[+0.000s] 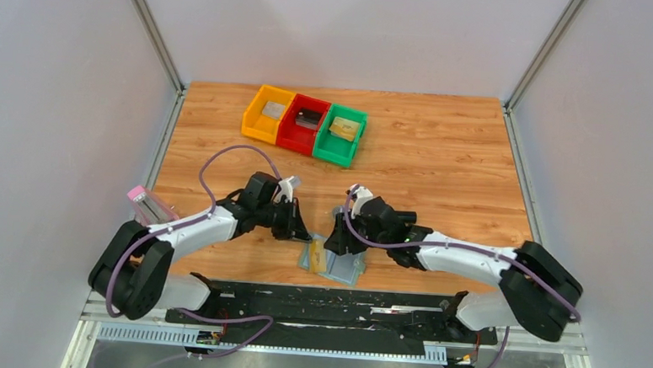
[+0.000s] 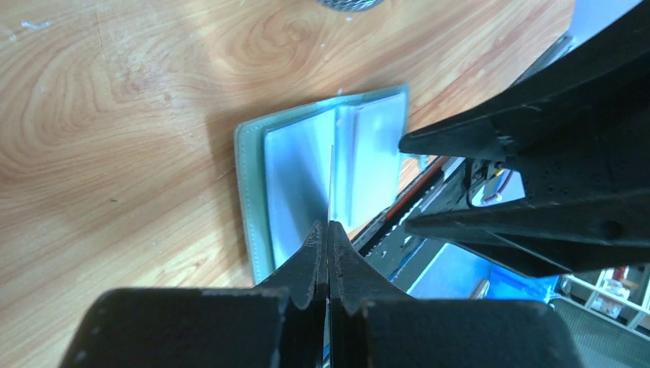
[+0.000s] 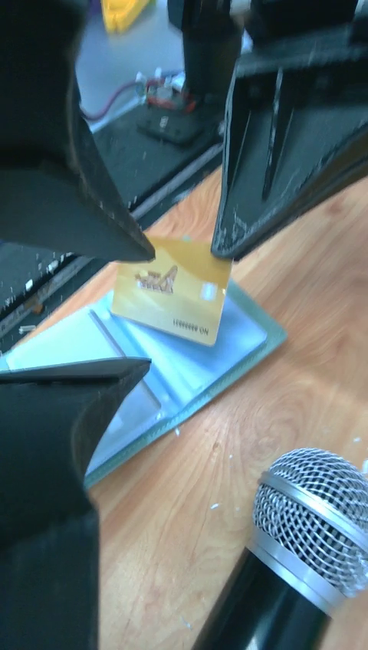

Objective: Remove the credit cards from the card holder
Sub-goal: Pick up the credit card from the card holder.

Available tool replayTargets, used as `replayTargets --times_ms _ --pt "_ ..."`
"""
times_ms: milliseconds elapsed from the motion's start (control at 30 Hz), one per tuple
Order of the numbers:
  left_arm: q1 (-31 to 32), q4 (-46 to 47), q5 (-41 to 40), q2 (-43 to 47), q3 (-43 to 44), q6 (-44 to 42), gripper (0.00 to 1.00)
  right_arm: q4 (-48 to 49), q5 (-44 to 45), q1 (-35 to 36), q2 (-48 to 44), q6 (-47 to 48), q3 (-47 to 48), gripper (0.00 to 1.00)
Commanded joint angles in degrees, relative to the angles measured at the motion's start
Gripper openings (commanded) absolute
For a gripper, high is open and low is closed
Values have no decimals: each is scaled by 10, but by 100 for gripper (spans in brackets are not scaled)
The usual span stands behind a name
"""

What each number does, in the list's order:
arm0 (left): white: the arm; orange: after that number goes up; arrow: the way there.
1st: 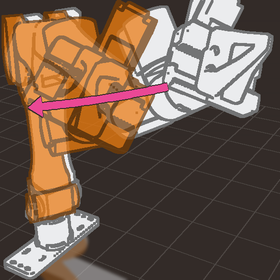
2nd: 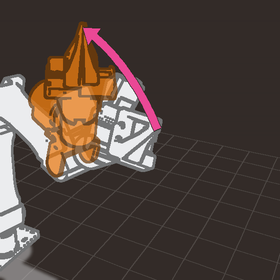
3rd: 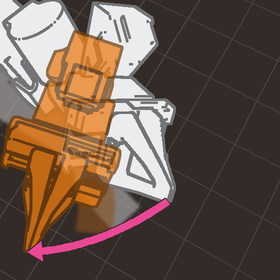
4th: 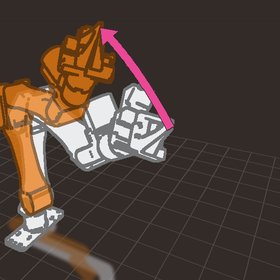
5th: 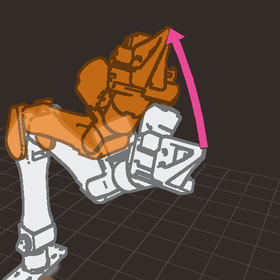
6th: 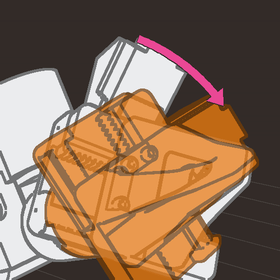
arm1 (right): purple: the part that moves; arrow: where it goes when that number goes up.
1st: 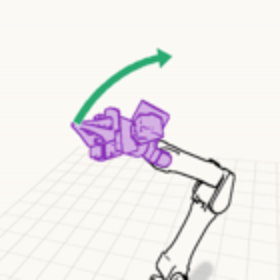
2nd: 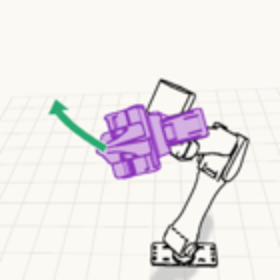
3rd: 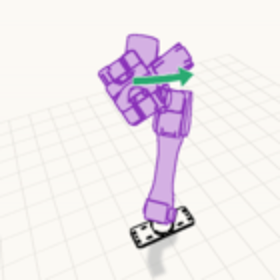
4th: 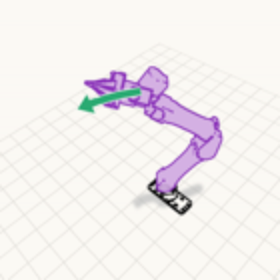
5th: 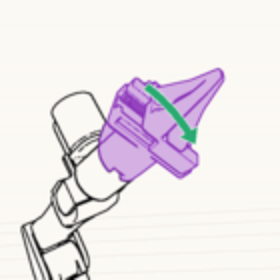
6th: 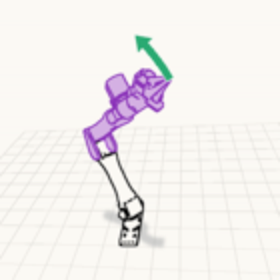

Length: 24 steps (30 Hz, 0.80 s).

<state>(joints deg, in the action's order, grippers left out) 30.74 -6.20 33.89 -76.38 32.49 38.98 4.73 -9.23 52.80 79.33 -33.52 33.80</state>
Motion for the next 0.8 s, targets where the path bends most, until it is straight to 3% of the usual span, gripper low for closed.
replayTargets --times_ms 0,200,567,767 --pt "1 -11 -25 56 29 28 0 -31 30 1 -87 -33 9 56" --pt "1 13 -32 113 22 78 0 -35 23 3 -122 -66 7 72" --pt "1 58 -51 175 -12 155 0 -7 51 36 -73 -64 29 80" --pt "1 59 -57 198 -12 171 0 -24 88 47 -46 -57 49 78"
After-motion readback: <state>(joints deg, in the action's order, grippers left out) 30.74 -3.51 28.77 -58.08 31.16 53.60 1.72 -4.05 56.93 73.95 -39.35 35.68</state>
